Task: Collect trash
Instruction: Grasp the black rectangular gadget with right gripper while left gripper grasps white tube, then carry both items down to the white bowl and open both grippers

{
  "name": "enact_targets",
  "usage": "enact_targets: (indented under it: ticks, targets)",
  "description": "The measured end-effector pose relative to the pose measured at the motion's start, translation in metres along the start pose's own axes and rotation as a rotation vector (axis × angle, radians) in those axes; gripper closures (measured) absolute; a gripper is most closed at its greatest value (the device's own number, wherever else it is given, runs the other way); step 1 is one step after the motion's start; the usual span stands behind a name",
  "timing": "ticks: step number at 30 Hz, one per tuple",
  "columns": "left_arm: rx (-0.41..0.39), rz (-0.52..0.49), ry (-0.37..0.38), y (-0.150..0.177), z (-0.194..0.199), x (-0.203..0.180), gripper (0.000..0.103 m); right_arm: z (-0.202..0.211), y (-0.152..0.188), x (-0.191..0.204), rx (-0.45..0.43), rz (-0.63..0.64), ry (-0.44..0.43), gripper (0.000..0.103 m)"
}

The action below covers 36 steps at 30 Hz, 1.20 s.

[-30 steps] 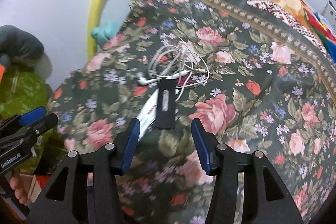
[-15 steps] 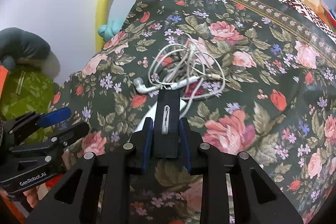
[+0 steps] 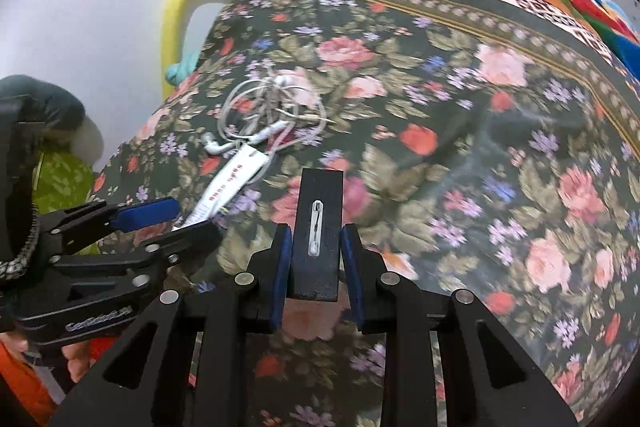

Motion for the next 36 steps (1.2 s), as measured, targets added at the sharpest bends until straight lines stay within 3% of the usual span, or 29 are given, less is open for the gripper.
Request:
enact_targets:
  ticks: [3,5,7,10,14,24,36]
  targets:
    - [-0.027,-0.031,-0.027,-0.003,-0.006,-0.007,0.051,0.002,0.000,-0.006,-0.005,-0.012,0.006,0.080]
    - [-0.028,-0.036,-0.011,-0.004,-0.007,-0.009,0.058,0.005,0.000,-0.008,-0.011,-0.018,0.006,0.080]
    - [-0.030,-0.027,-0.019,-0.007,-0.007,-0.006,0.076,0.008,0.001,-0.008,-0.016,-0.023,0.005,0.080]
    - [-0.025,-0.028,-0.032,-0.006,-0.004,-0.004,0.091,0.015,0.000,-0.006,-0.030,-0.023,0.001,0.080]
    - [-0.032,-0.043,-0.048,0.000,0.007,-0.005,0.093,0.027,-0.004,0.001,-0.059,-0.016,-0.005,0.080]
    - [-0.133,0.012,-0.007,0.015,0.068,0.003,0.093,0.058,-0.009,0.034,-0.126,0.030,-0.014,0.080]
    - [-0.243,0.104,-0.042,0.050,0.136,0.060,0.093,0.079,-0.009,0.113,-0.165,0.142,-0.050,0.080]
Point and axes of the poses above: each gripper's, at about its wrist camera, not at the fingertips, and z roughly against the way its jaws point, x to its left, y to its underside, the point moved 7 cm from there along -z, roughly the way its jaws point, and after that the axes turned 6 degrees about z, right-handed, at the moved point
